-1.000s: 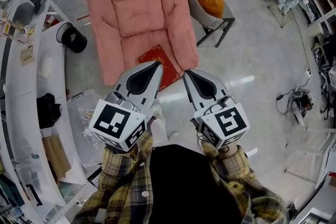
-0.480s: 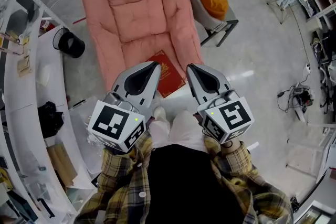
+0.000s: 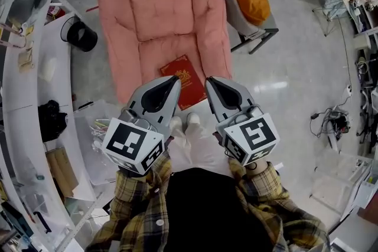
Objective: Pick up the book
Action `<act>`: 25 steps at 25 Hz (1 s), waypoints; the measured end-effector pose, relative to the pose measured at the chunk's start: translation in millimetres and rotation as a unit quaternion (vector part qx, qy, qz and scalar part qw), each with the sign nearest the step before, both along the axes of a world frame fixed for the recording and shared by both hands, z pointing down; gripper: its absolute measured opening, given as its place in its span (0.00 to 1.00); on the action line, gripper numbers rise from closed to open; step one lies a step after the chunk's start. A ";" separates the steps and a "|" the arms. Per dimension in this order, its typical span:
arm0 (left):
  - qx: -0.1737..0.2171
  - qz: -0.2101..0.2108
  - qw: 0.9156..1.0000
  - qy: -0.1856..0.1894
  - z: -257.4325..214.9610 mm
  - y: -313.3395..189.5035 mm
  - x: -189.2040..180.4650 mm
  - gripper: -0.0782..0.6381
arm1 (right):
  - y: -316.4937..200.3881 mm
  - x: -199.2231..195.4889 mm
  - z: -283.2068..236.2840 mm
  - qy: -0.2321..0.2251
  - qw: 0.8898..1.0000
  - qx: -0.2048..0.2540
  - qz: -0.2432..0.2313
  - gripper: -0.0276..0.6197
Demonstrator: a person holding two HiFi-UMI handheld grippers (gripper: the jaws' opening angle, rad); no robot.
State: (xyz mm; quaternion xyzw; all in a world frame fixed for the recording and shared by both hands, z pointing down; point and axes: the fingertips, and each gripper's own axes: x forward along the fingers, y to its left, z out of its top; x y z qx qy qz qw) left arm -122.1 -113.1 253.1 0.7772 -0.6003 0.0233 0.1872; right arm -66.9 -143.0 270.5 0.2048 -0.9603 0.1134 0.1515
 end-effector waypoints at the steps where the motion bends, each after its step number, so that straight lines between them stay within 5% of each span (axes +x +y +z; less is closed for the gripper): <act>1: -0.004 -0.002 1.000 0.003 4.4 -3.2 0.9 0.11 | -3.4 0.6 2.5 -0.002 1.000 -0.005 -0.001 0.07; 19: -0.094 0.002 0.996 0.006 120.6 -46.4 23.2 0.11 | -52.6 32.1 130.6 -0.024 0.987 -0.157 0.011 0.08; 25: -0.117 0.008 0.993 0.006 164.1 -55.3 26.4 0.11 | -53.2 42.3 187.5 -0.035 0.973 -0.228 0.019 0.23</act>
